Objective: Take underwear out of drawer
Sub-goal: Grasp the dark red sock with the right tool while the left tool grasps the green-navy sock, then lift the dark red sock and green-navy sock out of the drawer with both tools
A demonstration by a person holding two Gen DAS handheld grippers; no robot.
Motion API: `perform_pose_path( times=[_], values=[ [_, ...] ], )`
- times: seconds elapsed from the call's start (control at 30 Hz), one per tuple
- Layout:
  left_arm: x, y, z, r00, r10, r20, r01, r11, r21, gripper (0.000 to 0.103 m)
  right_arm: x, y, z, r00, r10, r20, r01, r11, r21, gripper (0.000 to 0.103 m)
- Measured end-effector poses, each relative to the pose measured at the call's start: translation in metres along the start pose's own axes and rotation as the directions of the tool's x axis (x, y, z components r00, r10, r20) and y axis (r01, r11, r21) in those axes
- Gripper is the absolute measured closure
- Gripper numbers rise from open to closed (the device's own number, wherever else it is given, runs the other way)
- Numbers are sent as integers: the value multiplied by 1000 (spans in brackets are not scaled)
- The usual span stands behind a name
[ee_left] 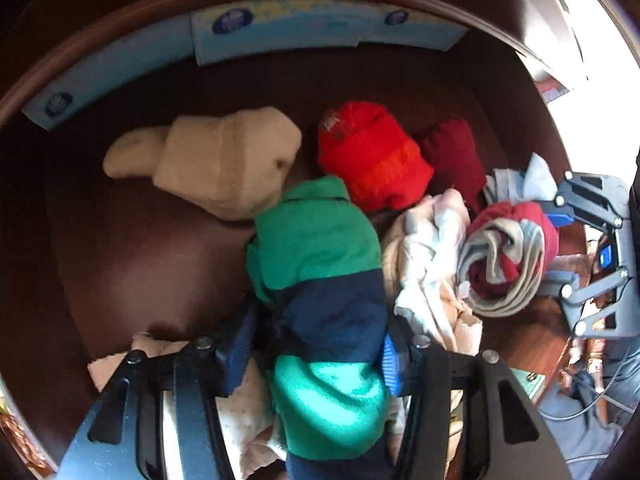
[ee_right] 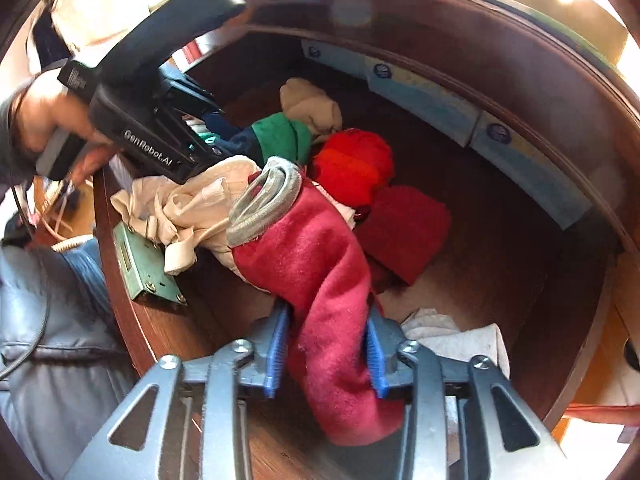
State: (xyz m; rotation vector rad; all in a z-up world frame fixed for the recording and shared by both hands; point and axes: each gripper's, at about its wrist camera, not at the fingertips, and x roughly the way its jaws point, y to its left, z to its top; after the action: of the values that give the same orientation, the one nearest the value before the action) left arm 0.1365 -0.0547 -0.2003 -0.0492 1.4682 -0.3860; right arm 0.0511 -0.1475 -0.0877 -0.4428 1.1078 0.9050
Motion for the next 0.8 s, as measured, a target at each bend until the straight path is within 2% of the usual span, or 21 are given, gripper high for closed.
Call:
perform_pose_path(
  times=[0.1,0.17,0.27,0.33,0.43,0.63,0.67,0.8],
  values=[
    [-3,-9,-3,1000,25,19,-25,999,37,59,5,-2,6,1000,3,-25,-2,1000,4,54],
    [-5,-17,-4,999,35,34,-37,998,53,68,8,-1,9,999,10,-36,-10,1000,0,54],
    [-11,-24,-3,997,39,69,-44,997,70,73,11,-4,12,998,43,-42,-42,999,13,55],
    [-24,-29,-9,994,40,106,-49,995,83,74,10,-4,11,999,47,-25,-46,999,8,64],
    [-39,-31,-20,985,42,167,-59,993,100,75,5,-3,8,999,35,25,-36,999,11,68],
    [-68,-25,-39,959,3,282,-25,997,76,75,-9,-8,2,989,44,143,-52,997,53,71],
    [-79,-13,-44,955,-3,297,-18,997,70,75,-11,-9,1,987,44,157,-54,997,59,71],
    [-91,-4,-52,938,-9,347,-13,998,59,75,-14,-9,-1,982,32,187,-48,996,78,71]
  ],
)
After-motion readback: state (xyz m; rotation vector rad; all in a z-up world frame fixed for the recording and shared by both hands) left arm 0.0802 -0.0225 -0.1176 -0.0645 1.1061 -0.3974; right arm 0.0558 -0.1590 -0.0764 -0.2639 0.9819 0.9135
